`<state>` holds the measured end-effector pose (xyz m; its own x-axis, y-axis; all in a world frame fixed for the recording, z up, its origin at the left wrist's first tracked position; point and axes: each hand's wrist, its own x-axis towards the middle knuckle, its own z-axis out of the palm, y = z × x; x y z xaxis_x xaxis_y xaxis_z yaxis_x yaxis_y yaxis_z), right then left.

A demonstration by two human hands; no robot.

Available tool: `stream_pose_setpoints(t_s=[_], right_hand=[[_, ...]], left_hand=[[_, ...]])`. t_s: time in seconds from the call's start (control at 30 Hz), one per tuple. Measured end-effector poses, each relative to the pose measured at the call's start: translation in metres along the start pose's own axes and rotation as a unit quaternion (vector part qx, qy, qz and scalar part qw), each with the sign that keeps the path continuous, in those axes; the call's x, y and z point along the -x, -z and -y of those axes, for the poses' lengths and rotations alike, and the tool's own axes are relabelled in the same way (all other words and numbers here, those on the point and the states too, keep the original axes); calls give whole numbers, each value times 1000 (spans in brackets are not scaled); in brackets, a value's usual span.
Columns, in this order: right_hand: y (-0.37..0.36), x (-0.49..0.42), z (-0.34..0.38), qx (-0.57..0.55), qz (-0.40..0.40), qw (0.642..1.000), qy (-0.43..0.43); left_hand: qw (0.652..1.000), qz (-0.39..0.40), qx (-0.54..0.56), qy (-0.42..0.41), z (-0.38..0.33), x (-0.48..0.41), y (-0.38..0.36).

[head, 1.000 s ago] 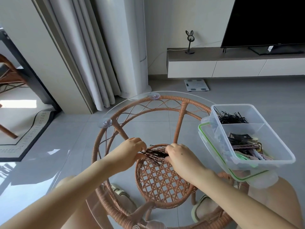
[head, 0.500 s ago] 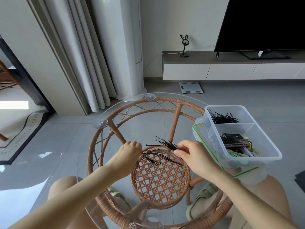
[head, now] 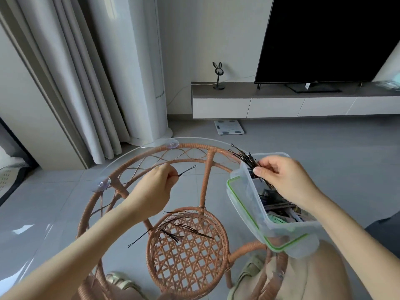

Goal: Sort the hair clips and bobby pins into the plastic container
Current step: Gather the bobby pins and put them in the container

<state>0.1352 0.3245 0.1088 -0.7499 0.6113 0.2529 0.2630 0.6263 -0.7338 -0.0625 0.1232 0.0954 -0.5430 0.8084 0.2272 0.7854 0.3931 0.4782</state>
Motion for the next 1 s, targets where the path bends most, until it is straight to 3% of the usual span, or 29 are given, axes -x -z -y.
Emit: stream_pose_setpoints(t_s=[0.13, 0.23, 0.37, 0.53, 0.67, 0.87, 1.0], right_hand=[[36, -25, -28, 146, -1, 989, 8], [48, -38, -47, 269, 63, 961, 15], [44, -51, -59, 328, 164, 930, 15], [33, -67, -63, 273, 187, 942, 61], [32, -70, -68, 213, 198, 956, 45], [52, -49, -84, 140, 66, 987, 39], [49, -35, -86, 132, 42, 990, 35]], left_hand=[[1000, 1, 14, -26, -29, -26, -11], [999, 9, 20, -36, -49, -41, -22], [998, 24, 31, -42, -71, -62, -37], [996, 62, 53, -44, -94, -87, -58], [994, 76, 45, -70, -114, -106, -74], [989, 94, -1, -112, -139, -127, -97], [975, 136, -113, -134, -144, -132, -113]])
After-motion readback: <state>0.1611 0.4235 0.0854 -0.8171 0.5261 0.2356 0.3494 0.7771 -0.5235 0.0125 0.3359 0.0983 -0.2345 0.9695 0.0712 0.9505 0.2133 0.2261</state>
